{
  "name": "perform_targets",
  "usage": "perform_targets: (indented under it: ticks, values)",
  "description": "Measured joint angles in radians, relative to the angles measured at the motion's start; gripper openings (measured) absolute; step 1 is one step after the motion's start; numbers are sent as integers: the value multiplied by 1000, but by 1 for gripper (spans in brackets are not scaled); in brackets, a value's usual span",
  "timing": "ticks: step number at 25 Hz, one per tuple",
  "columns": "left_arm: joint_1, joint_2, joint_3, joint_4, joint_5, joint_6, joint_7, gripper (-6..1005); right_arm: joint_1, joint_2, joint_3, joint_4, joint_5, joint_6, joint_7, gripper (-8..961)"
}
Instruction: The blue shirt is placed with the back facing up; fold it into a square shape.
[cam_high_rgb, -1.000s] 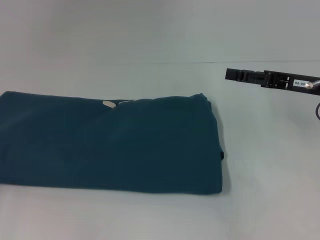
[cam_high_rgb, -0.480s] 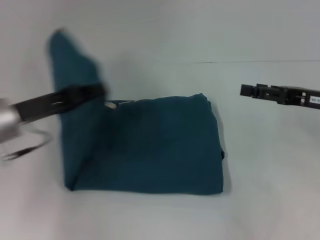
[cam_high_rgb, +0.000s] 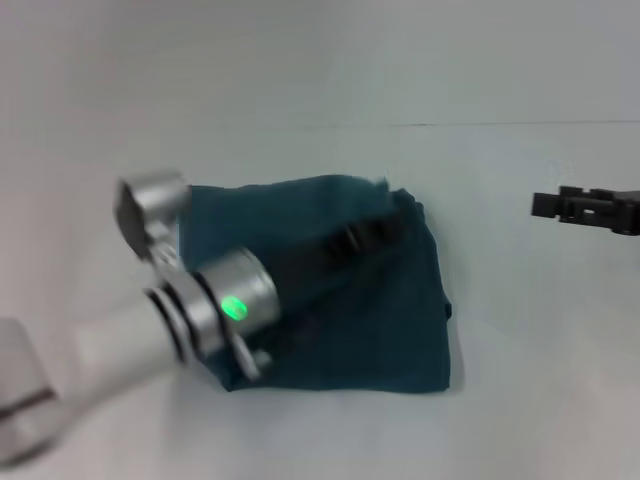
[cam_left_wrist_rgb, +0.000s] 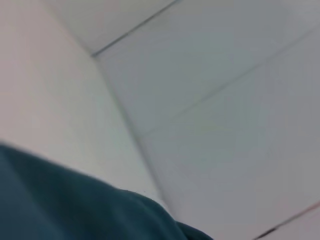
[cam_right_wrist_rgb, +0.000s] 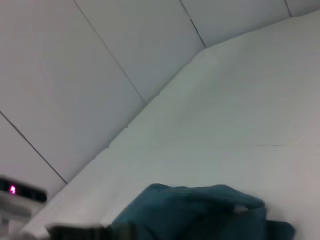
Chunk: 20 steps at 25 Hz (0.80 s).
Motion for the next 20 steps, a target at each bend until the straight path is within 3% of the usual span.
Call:
perform_targets:
  ticks: [1,6,14,19,20]
  values:
    - [-42,0,-65,-193,-47,-98,191,68,-3,-5,0,0,0,0,-5,917]
    - [-39,-1,-200,-360,-26,-110,390,91,-10,-22,-3,0,-4,4,-20,916]
    - [7,-1,-257,-386,90,19,428,129,3,-22,-5,4,-32,21,-17,917]
    - [30,0,-257,-331,164,148,415,153,17,-15,-5,10,-58,46,2,915]
    - [43,1,-256,-303,172,179,403,225,21,-14,-5,10,-63,51,10,915]
